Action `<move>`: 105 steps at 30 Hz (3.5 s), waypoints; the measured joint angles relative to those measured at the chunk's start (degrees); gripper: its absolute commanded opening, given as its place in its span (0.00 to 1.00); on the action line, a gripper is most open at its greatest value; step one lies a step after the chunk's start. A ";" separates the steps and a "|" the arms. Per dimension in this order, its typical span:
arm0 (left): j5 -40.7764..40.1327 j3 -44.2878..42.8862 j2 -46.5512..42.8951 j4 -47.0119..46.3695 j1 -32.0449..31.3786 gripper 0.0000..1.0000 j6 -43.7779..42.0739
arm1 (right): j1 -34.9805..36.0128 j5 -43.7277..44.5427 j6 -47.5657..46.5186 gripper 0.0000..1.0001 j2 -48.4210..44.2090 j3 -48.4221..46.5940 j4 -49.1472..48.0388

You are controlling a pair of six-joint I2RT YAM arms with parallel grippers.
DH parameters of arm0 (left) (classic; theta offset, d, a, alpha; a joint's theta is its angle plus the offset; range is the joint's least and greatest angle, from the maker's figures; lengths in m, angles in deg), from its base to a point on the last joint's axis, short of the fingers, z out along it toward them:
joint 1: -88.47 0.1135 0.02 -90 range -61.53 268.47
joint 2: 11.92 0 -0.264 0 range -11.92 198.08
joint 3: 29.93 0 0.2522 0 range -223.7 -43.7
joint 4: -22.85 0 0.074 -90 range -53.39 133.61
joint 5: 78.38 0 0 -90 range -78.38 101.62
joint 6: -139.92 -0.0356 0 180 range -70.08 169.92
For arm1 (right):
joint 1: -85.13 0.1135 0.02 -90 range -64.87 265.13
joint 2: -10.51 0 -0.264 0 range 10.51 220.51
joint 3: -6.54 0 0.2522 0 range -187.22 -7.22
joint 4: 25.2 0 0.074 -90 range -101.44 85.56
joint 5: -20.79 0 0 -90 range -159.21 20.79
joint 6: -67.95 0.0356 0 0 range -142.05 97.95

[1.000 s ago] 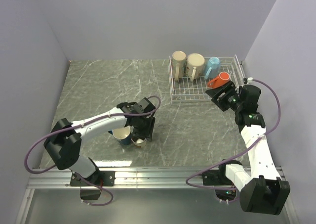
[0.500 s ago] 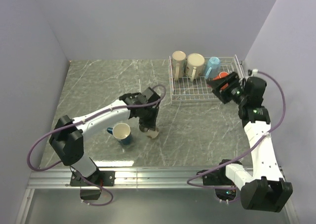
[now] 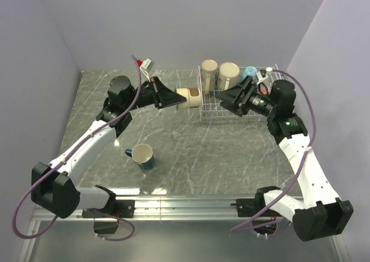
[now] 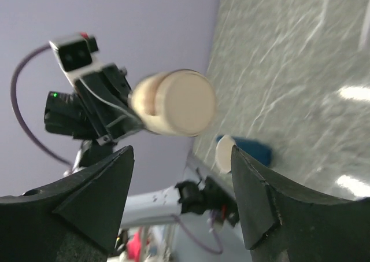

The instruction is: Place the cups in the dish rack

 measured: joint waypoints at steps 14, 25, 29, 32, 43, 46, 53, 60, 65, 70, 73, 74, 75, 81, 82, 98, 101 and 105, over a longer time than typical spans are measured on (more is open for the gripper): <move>8.48 7.69 5.92 -43.41 0.11 0.00 26.56 | 7.08 -0.63 10.01 0.80 4.90 1.64 -12.37; 6.34 11.72 5.84 -51.19 0.15 0.01 30.23 | 8.48 -1.36 26.12 0.85 6.12 7.96 -35.34; 5.92 11.67 5.81 -51.78 0.15 0.00 29.83 | 8.55 -1.53 27.58 0.87 6.78 7.74 -36.81; 6.23 10.71 5.60 -49.62 0.15 0.00 27.91 | 8.85 -1.55 27.28 0.87 7.34 7.41 -36.28; 5.95 3.15 1.62 -25.24 -0.57 0.00 8.22 | 13.88 -4.59 20.33 0.88 11.78 -0.48 -22.45; 4.44 3.04 -0.48 -19.89 -0.68 0.01 3.67 | 14.16 -5.97 18.80 0.88 12.90 -1.84 -19.28; 1.75 3.04 -2.86 -14.49 -0.68 0.00 -1.05 | 14.16 -7.04 19.61 0.88 13.86 -1.29 -19.06; 0.92 3.21 -3.19 -14.21 -0.68 0.01 -1.40 | 14.32 -5.29 26.99 0.88 13.75 3.45 -29.83; 0.87 3.32 -3.21 -15.96 -0.66 0.00 -1.01 | 14.40 -3.39 30.27 0.88 13.90 3.48 -35.01; 0.17 3.50 -3.48 -18.03 -0.59 0.00 -0.96 | 14.40 -2.69 32.63 0.82 14.86 3.26 -38.53; 0.09 3.50 -3.56 -18.29 -0.59 0.00 -0.98 | 14.40 -2.69 33.35 0.72 15.26 3.23 -39.15; 0.09 3.50 -3.58 -18.38 -0.57 0.00 -0.98 | 14.40 -2.71 33.33 0.68 15.32 3.23 -39.30; 0.11 3.50 -3.58 -18.49 -0.57 0.00 -0.96 | 14.40 -2.71 33.42 0.64 15.37 3.23 -39.50; 0.61 3.63 -3.63 -19.71 -0.55 0.04 -0.94 | 14.43 -2.80 33.51 0.14 15.45 3.17 -40.17; 0.61 3.63 -3.65 -19.65 -0.55 0.08 -1.03 | 14.43 -2.82 33.24 0.09 15.47 2.93 -39.85; -8.20 5.51 -15.28 7.78 -0.55 0.99 -13.00 | -0.04 1.73 3.04 0.00 16.76 -13.29 -2.78; -13.66 5.35 -16.37 16.28 -0.55 0.97 -16.31 | -0.79 8.85 -6.84 0.00 20.52 -20.85 7.65; -20.65 5.05 -15.72 27.12 -0.55 0.96 -19.30 | 0.07 17.68 -14.93 0.00 23.78 -23.71 14.43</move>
